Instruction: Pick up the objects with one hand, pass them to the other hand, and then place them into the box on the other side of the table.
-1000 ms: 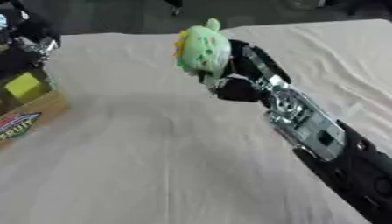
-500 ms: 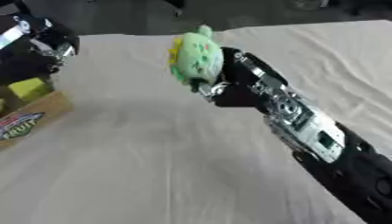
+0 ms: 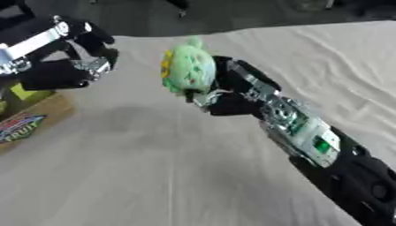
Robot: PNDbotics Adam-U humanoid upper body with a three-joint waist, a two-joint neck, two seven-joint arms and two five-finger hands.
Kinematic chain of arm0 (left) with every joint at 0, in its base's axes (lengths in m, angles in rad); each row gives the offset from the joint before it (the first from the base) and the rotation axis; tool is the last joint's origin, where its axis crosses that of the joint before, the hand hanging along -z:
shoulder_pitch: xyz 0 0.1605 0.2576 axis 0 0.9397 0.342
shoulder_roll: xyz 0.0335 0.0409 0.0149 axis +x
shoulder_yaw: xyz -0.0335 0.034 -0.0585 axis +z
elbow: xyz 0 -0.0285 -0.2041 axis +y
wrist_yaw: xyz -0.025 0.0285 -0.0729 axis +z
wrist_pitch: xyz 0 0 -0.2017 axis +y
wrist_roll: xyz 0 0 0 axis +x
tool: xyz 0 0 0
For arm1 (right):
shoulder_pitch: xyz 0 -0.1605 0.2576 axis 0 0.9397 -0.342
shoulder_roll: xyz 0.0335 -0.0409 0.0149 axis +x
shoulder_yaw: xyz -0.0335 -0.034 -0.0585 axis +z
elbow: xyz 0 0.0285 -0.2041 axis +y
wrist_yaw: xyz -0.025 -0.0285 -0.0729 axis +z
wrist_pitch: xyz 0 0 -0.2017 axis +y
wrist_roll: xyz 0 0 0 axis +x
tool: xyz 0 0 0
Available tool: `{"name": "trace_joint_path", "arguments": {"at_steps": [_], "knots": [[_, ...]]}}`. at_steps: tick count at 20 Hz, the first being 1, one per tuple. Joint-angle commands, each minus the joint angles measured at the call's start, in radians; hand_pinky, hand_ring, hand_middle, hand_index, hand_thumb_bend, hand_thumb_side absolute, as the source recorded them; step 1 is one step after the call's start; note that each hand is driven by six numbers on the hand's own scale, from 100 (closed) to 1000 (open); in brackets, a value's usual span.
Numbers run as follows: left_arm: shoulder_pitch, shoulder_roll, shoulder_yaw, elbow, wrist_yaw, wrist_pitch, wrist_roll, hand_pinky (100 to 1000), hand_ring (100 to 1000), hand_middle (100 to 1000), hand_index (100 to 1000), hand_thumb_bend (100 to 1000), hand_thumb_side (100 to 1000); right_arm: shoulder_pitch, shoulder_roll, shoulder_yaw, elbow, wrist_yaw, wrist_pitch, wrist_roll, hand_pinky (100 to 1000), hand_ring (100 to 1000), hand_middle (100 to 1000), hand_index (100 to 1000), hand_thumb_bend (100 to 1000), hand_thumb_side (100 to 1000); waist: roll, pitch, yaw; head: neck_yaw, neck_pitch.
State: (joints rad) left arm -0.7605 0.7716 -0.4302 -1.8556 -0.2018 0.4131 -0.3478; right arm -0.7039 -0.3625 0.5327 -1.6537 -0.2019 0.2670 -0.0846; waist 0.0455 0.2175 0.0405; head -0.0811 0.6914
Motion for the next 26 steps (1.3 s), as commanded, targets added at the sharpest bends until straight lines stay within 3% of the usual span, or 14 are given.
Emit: {"name": "trace_joint_path", "arguments": {"at_steps": [1, 6, 11, 23, 26], "knots": [[-0.029, 0.007, -0.007, -0.016, -0.026, 0.001, -0.031, 619, 724, 654, 811, 201, 594, -0.012, -0.01, 0.0, -0.021, 0.022, 0.0, 0.008, 669, 524, 470, 557, 100, 100, 0.002, -0.019, 0.003, 0.002, -0.008], [-0.048, -0.006, -0.022, -0.026, -0.049, -0.013, -0.064, 622, 725, 656, 809, 168, 551, -0.011, -0.007, 0.003, -0.026, 0.038, 0.007, 0.019, 665, 524, 470, 557, 100, 100, 0.003, -0.019, 0.004, 0.001, -0.007], [-0.055, -0.014, -0.03, -0.029, -0.065, -0.014, -0.074, 625, 727, 658, 810, 191, 538, -0.01, -0.005, 0.007, -0.019, 0.053, 0.012, 0.014, 668, 526, 471, 558, 100, 100, 0.003, -0.017, 0.006, 0.001, -0.004], [-0.087, -0.06, -0.063, -0.012, -0.108, 0.026, -0.071, 617, 722, 654, 808, 182, 599, -0.014, 0.015, 0.021, 0.018, 0.173, 0.03, 0.007, 678, 531, 474, 559, 100, 100, 0.005, -0.016, 0.011, 0.0, -0.001], [-0.094, -0.069, -0.064, -0.009, -0.097, 0.048, -0.067, 611, 719, 651, 808, 182, 652, -0.016, 0.021, 0.021, 0.021, 0.184, 0.022, 0.006, 676, 530, 473, 558, 100, 100, 0.006, -0.016, 0.013, -0.001, -0.001]]}}
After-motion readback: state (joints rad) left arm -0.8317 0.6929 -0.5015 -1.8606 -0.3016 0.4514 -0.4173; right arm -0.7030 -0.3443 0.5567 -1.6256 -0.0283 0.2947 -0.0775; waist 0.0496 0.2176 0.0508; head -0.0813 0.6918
